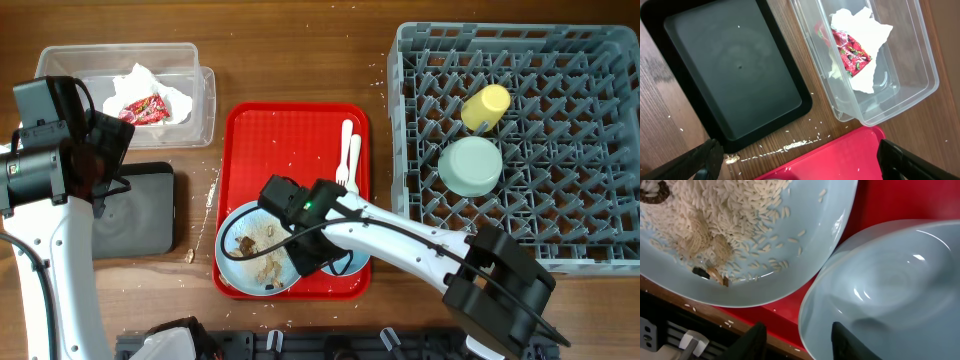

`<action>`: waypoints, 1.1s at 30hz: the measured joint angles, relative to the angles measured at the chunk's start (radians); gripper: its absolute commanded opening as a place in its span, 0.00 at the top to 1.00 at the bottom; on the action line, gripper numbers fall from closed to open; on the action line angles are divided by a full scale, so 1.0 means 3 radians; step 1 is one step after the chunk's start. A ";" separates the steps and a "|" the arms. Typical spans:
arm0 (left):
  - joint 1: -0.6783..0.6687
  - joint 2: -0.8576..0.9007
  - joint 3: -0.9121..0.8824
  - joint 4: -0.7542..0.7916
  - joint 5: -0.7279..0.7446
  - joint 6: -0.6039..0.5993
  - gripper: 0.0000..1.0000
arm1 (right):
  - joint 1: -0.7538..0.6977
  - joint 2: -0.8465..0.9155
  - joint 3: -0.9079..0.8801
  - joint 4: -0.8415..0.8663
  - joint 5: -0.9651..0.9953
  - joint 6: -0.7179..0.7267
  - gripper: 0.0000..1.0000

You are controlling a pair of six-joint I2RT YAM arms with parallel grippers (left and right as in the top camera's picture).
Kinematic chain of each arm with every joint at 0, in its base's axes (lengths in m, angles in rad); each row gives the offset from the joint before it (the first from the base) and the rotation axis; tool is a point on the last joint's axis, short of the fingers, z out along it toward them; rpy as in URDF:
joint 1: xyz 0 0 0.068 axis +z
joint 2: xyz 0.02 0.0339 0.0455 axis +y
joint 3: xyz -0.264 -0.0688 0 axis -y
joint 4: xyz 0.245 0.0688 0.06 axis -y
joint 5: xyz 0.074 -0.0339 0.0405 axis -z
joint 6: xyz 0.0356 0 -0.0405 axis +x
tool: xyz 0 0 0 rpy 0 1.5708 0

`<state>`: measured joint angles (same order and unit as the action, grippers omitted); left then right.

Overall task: Sort waste into correct bins and load items into the dishwasher rack
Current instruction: 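Reach the right gripper to the light-blue bowl and grasp it, then carry the light-blue bowl into the rack and release it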

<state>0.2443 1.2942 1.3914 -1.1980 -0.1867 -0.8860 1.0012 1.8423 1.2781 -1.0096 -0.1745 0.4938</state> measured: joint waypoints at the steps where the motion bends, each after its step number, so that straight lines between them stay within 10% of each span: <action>1: 0.0000 0.0000 0.0000 0.0000 0.0000 0.0000 0.00 | 0.0019 0.0000 -0.0010 0.0041 0.0066 0.0000 0.64; 14: 0.0000 0.0000 0.0000 0.0000 0.0001 0.0000 0.00 | 0.0114 0.0000 -0.0065 0.0114 0.0175 0.0013 0.96; 23: 0.0000 0.0000 0.0000 0.0001 0.0001 0.0000 0.00 | 0.0053 0.0000 0.0114 -0.0191 0.0188 0.0022 0.96; 33: 0.0000 0.0000 0.0000 0.0001 0.0001 0.0000 0.00 | -0.1673 -0.1124 0.0731 -0.0800 -0.0178 -0.0568 0.96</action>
<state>0.2443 1.2942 1.3914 -1.1976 -0.1864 -0.8860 0.4992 1.5051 1.4975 -1.2495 -0.2279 0.3233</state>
